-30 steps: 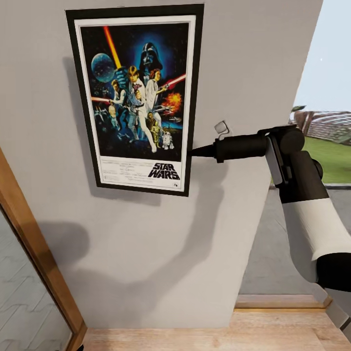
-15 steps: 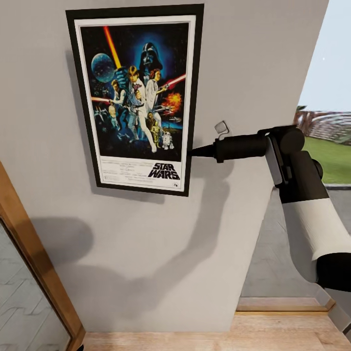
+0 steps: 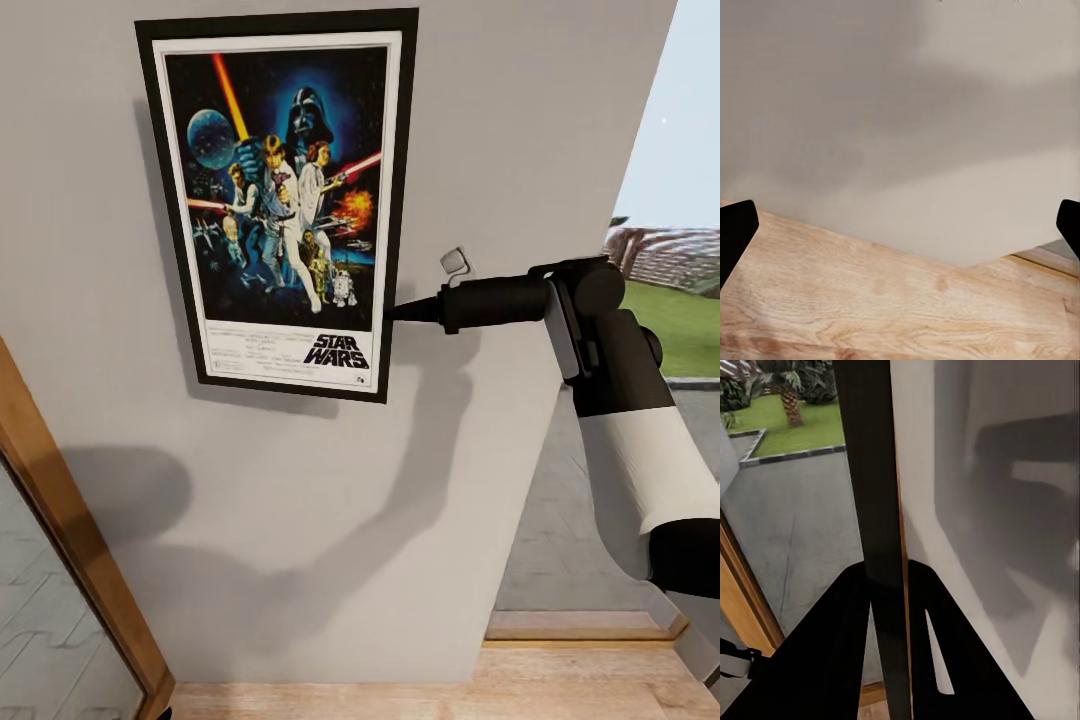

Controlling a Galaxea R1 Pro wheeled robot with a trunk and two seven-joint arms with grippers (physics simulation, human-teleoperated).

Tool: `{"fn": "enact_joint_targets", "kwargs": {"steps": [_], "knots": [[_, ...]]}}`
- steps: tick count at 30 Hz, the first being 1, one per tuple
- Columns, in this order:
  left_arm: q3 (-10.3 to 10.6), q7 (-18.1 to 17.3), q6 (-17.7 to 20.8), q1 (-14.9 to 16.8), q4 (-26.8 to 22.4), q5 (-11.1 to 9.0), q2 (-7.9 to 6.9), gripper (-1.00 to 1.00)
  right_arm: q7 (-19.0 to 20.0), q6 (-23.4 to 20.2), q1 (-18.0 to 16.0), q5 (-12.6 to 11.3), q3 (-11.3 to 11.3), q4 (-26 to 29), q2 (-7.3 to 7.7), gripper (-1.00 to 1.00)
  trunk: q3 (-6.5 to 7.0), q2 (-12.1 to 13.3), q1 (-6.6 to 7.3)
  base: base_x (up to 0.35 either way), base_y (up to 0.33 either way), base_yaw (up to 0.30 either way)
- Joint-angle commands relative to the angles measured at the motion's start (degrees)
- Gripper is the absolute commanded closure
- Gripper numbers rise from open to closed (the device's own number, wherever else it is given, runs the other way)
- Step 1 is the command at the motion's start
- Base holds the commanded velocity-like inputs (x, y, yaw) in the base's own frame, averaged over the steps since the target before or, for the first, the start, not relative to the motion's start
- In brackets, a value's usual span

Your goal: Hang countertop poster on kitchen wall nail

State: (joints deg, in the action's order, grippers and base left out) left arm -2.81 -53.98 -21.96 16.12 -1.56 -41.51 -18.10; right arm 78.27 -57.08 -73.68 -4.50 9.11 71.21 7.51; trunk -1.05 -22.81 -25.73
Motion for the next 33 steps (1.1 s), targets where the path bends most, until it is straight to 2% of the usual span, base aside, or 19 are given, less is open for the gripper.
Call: {"fn": "enact_joint_targets", "kwargs": {"steps": [1, 7, 28, 33], "knots": [[-0.27, -0.16, -0.28, 0.05, 0.07, 0.23, 0.00, -1.00, -0.14, -0.66, -0.06, -0.51, 0.11, -0.02, 0.09, 1.00, -0.11, -0.11, -0.05, 0.189, 0.000, 0.000], [-0.26, -0.16, -0.28, 0.05, 0.07, 0.24, 0.00, -1.00, -0.14, -0.66, -0.06, -0.51, 0.11, -0.02, 0.13, 1.00, -0.11, -0.11, -0.05, 0.189, 0.000, 0.000], [-0.27, -0.16, -0.27, 0.05, 0.07, 0.23, 0.00, -1.00, -0.14, -0.66, -0.06, -0.59, 0.11, 0.07, 0.14, 1.00, -0.11, -0.11, -0.05, 0.015, 0.000, 0.000], [-0.26, -0.16, -0.27, 0.05, 0.07, 0.21, 0.00, -1.00, -0.14, -0.66, -0.06, -0.60, 0.11, 0.07, 0.14, 1.00, -0.11, -0.11, -0.05, 0.186, 0.000, 0.000]]}}
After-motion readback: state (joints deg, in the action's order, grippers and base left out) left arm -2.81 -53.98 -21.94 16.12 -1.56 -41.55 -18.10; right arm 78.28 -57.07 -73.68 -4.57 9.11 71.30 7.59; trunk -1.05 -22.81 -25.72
